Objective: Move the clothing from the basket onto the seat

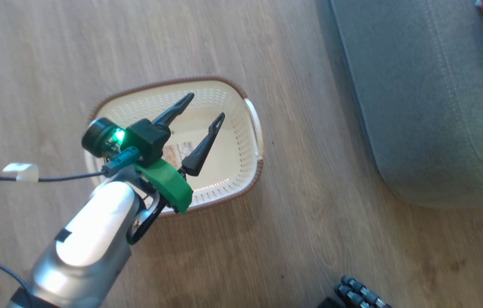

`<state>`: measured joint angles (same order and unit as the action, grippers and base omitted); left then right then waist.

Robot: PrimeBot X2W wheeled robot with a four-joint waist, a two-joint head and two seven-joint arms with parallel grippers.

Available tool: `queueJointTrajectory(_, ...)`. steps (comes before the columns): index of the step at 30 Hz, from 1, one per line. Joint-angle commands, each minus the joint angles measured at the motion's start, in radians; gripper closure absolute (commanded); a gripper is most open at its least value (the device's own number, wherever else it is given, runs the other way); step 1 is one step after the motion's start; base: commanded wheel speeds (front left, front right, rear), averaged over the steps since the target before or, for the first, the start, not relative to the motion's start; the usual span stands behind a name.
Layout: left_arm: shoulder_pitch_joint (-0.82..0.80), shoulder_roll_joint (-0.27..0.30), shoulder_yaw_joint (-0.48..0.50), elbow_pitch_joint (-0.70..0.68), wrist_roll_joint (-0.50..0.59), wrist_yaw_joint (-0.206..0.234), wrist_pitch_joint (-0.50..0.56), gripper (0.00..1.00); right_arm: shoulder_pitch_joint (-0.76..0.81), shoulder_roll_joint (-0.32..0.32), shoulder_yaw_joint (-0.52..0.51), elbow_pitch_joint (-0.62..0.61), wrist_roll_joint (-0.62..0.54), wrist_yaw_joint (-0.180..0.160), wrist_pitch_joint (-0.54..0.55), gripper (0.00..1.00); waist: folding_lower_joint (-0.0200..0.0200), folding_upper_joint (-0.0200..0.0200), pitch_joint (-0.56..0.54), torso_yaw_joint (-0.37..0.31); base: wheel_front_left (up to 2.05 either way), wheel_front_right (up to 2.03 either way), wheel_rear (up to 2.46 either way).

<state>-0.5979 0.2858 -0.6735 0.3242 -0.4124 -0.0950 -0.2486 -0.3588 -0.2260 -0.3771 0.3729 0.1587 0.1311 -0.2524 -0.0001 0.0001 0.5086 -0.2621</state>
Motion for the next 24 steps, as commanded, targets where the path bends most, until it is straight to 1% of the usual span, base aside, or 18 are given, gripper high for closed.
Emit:
queueJointTrajectory(1, 0.008, -0.002, 0.044, -0.012, -0.007, 0.007, -0.011, 0.0, 0.035, -0.001, 0.034, -0.067, -0.014, 0.0, -0.009, 0.0, 0.0001, -0.0001, -0.057, 0.045, 0.0, 0.0, 0.0)
queueJointTrajectory(7, 0.059, -0.046, 0.108, 0.006, -0.013, 0.013, -0.013, 0.0, 0.047, 0.018, 0.131, -0.108, 0.003, 0.0, -0.009, 0.0, 0.0001, -0.0001, -0.141, 0.13, 0.0, 0.0, 0.0)
queueJointTrajectory(13, 0.132, -0.095, 0.192, 0.017, -0.002, 0.013, -0.013, 0.0, 0.059, 0.027, 0.178, -0.128, 0.011, 0.0, -0.009, 0.0, 0.0001, -0.0001, -0.221, 0.242, 0.0, 0.0, 0.0)
queueJointTrajectory(14, 0.158, -0.104, 0.222, 0.025, 0.006, 0.012, -0.013, 0.0, 0.063, 0.031, 0.199, -0.122, 0.014, 0.0, -0.009, 0.0, 0.0001, -0.0001, -0.244, 0.274, 0.0, 0.0, 0.0)
queueJointTrajectory(16, 0.182, -0.112, 0.258, 0.03, 0.014, 0.012, -0.013, 0.0, 0.063, 0.034, 0.219, -0.111, 0.014, 0.0, -0.009, 0.0, 0.0001, -0.0001, -0.267, 0.304, 0.0, 0.0, 0.0)
queueJointTrajectory(19, 0.221, -0.126, 0.317, 0.034, 0.027, 0.014, -0.013, 0.0, 0.065, 0.037, 0.251, -0.085, 0.011, 0.0, -0.009, 0.0, 0.0001, -0.0001, -0.301, 0.342, 0.0, 0.0, 0.0)
queueJointTrajectory(20, 0.221, -0.126, 0.317, 0.034, 0.027, 0.014, -0.013, 0.0, 0.065, 0.037, 0.251, -0.085, 0.011, 0.0, -0.009, 0.0, 0.0001, -0.0001, -0.301, 0.342, 0.0, 0.0, 0.0)
queueJointTrajectory(24, 0.277, -0.139, 0.409, 0.026, 0.056, 0.024, -0.013, 0.0, 0.068, 0.052, 0.296, -0.047, 0.014, 0.0, -0.009, 0.0, 0.0001, -0.0001, -0.341, 0.378, 0.0, 0.0, 0.0)
